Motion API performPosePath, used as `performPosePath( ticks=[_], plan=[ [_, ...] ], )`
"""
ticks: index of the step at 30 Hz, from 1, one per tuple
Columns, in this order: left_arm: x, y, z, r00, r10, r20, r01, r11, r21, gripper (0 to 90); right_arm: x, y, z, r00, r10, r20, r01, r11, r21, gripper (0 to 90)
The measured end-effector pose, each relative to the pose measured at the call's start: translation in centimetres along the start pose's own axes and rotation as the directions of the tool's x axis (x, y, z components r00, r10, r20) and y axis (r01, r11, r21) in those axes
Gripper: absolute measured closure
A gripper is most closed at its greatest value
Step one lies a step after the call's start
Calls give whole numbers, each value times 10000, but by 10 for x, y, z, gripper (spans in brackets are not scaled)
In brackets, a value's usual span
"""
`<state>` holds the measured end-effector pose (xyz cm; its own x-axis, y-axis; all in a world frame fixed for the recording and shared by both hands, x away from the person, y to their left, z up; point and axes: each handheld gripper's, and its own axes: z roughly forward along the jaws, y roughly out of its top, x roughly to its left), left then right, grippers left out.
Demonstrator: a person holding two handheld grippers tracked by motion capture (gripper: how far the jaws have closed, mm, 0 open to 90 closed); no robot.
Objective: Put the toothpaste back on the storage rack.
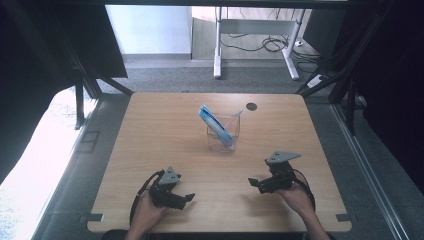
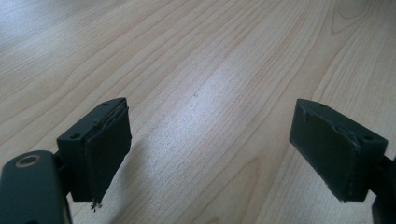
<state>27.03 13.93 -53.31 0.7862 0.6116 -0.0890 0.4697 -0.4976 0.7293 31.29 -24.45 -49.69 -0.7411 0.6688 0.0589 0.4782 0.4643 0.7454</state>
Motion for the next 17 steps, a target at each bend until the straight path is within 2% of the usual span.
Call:
performPosePath(
  ticks=[9,13,17],
  plan=[
    [0,-1,2,10000,40,-51,-39,9998,205,131,5,-29,4,9998,163,-73,-160,9992,371,1],
    [0,-1,1,9999,20,-114,-18,9998,218,131,7,-37,9,9999,-51,162,40,9978,663,3],
    [1,1,0,9998,-50,-181,55,9997,245,131,10,-38,12,9996,-226,175,210,9961,854,3]
  ],
)
